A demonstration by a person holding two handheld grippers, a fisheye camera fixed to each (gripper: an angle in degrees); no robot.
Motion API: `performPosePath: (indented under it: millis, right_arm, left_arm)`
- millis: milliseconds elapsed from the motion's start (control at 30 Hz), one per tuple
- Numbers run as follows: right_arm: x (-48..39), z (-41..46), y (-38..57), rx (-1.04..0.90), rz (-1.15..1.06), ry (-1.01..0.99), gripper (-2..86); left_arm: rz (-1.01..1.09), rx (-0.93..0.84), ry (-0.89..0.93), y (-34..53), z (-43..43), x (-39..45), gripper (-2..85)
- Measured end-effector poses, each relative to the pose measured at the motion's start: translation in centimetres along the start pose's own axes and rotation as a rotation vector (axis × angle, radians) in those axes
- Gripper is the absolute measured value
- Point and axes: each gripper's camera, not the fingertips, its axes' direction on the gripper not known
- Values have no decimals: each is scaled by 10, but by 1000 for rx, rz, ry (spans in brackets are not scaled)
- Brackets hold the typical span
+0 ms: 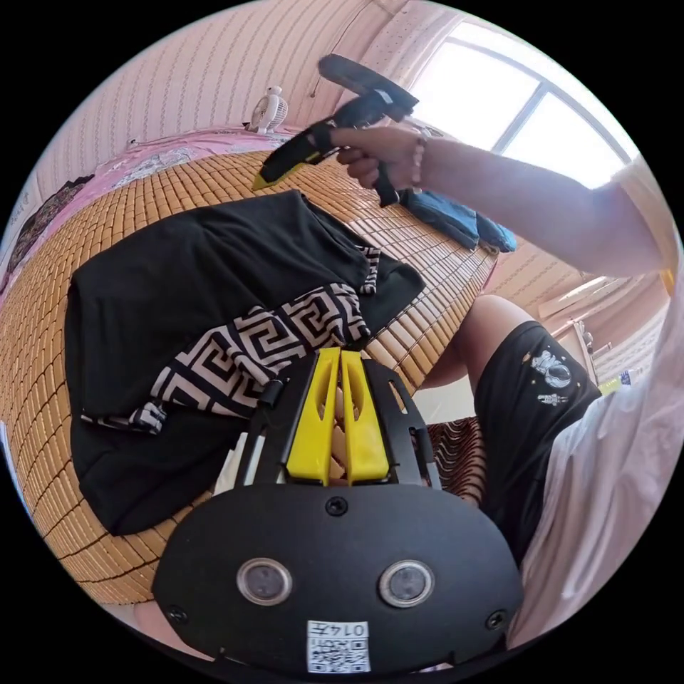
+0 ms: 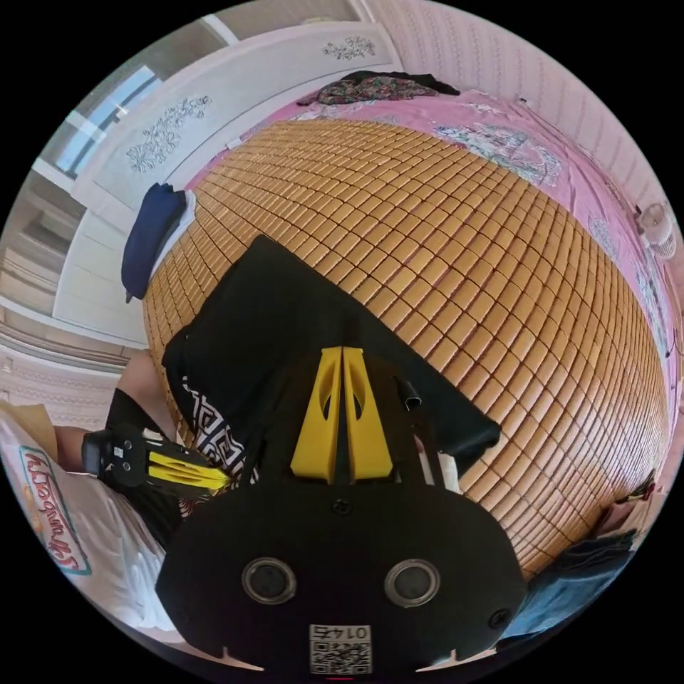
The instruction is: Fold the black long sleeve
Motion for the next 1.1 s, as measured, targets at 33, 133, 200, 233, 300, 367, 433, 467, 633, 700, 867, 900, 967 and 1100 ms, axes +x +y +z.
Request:
performPosePath:
  millis: [33,133,200,233,300,367,433,467,633,700,867,900,967,1100]
  right_arm:
    - [8,-13,34,29,44,17,-9]
    - [25,-32,120,30,173,100,-6]
    - [33,-37,164,11,241,111,0]
    - [38,-39,188,-2,287,108,6]
    - [47,-40,217,1,363,49,59]
    - [57,-38,239,15,431,-57,98]
    - [65,-33,262,50,473,-165,96]
    - [66,-32,266,60,473,-170,92]
    - [69,-22,288,42,454,-166,34]
    - [71,-26,295,63,439,-148,22]
    - [92,-38,321,144,435,-241,8]
    - [98,-41,327,166,441,-280,6]
    - [104,-46,333,220,444,-339,5]
    - [112,-55,340,342,429,-500,7]
  left_arm:
    - [8,40,20,3,-3,4,-8]
    - [46,109,25,1,-4,16,0]
    - [71,104,24,-5,1,23,28]
    - [100,83,31,-11,6,28,51]
    - [120,72,13,-19,13,34,80]
    - [150,76,-23,-28,23,43,114]
    - [191,87,-40,-34,31,50,131]
    - [212,96,-59,-37,36,54,142]
    - [278,16,-57,-54,66,66,183]
    - [292,-5,-65,-57,75,69,188]
    - [299,-72,-43,-65,94,74,206]
    - [302,-79,-33,-65,96,75,207]
    - [310,-100,-34,-68,102,77,207]
    - [261,-92,-90,-72,104,77,166]
